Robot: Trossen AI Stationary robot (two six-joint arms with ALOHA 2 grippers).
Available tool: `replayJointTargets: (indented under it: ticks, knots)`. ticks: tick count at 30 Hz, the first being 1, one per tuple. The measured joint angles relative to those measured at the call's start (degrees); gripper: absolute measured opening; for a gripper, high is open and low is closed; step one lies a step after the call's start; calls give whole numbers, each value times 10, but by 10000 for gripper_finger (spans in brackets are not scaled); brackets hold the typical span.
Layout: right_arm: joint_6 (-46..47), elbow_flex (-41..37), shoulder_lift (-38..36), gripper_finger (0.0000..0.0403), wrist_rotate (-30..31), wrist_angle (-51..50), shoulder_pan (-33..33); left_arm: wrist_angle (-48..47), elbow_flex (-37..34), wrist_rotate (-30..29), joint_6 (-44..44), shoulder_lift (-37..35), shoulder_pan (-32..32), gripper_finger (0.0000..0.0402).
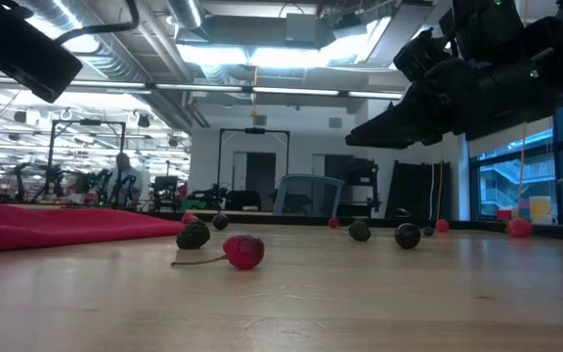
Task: Pick and placing Produce into tupperware
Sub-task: Put the red cherries into the transparent bin
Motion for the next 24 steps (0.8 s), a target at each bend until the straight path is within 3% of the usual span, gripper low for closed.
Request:
replayJointTargets:
  ticks: [7, 14, 24]
  knots:
    - [0, 0, 0, 205, 0, 0, 0, 12, -4, 14, -31, 0, -20, 255]
    - [0, 0, 0, 205, 0, 0, 0, 58, -5, 12, 11, 21, -27, 255]
    - [0, 0, 0, 205, 0, 0, 0, 53, -4, 80, 31, 67, -15, 255]
